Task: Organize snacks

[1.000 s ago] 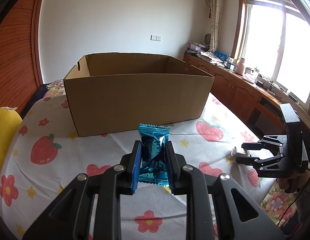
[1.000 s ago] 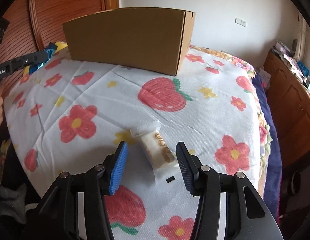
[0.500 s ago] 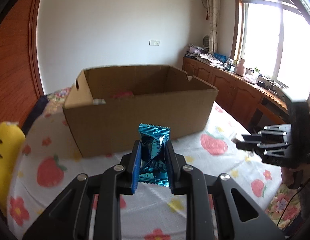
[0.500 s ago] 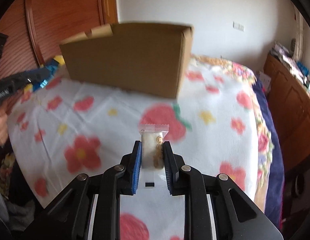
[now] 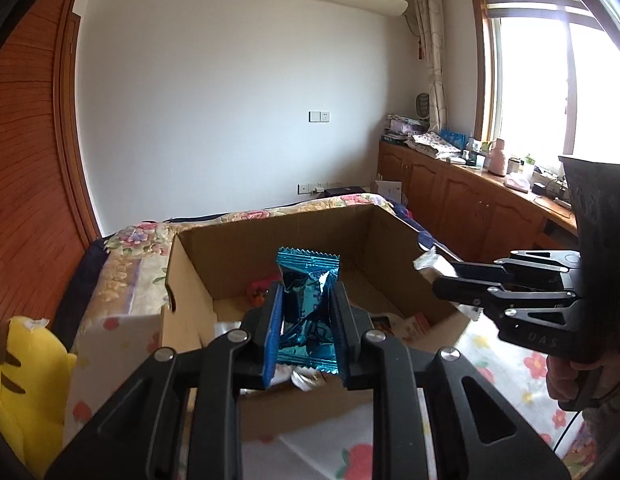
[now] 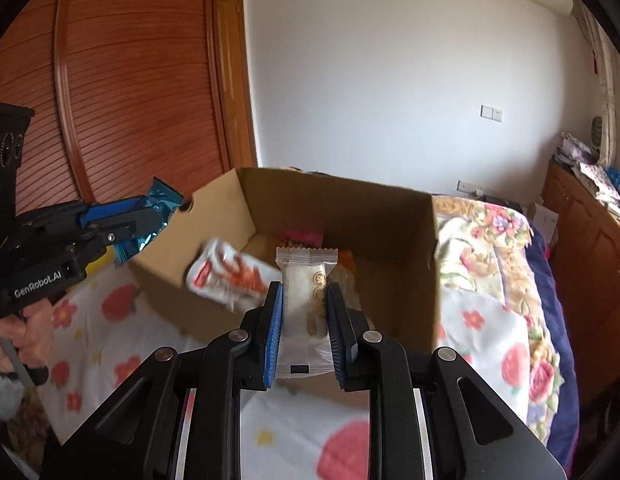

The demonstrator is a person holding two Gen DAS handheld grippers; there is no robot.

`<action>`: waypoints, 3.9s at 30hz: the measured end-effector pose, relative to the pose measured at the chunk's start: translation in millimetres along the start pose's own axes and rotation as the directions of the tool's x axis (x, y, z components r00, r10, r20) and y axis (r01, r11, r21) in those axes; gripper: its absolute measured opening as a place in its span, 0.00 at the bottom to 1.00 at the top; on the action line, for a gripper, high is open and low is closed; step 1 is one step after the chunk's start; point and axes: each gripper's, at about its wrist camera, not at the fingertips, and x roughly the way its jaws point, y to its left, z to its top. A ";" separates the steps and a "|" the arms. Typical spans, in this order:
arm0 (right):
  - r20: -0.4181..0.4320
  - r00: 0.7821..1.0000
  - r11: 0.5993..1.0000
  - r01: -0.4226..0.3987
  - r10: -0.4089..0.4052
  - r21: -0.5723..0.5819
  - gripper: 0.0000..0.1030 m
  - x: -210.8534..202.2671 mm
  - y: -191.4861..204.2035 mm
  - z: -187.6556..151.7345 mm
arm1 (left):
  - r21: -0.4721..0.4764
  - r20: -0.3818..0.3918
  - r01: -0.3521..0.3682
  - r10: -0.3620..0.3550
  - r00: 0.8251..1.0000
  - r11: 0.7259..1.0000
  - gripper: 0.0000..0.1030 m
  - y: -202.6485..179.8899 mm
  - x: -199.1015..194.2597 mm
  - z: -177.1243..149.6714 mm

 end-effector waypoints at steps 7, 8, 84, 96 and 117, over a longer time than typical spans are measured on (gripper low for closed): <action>-0.016 1.000 1.000 -0.017 0.018 0.021 0.19 40.2 -3.5 16.7 | -0.029 -0.025 -0.003 0.002 1.000 1.000 0.22 16.7 30.4 -5.7; -0.019 1.000 1.000 -0.017 0.017 0.023 0.21 43.4 -4.7 16.2 | -0.030 -0.026 -0.007 0.007 1.000 1.000 0.25 17.8 34.3 -7.3; 0.111 0.960 0.961 0.240 -0.256 0.137 0.99 -194.5 87.2 -129.4 | -0.060 0.036 -0.273 0.275 0.961 0.960 0.93 -80.2 -219.5 -142.8; 0.118 0.957 0.960 0.247 -0.263 0.134 0.99 -197.0 93.1 -131.2 | -0.083 0.040 -0.269 0.273 0.961 0.960 0.99 -82.4 -226.1 -147.1; 0.120 0.953 0.954 0.260 -0.279 0.150 1.00 -202.3 93.4 -135.1 | -0.087 0.046 -0.289 0.294 0.955 0.953 0.99 -79.8 -229.7 -149.7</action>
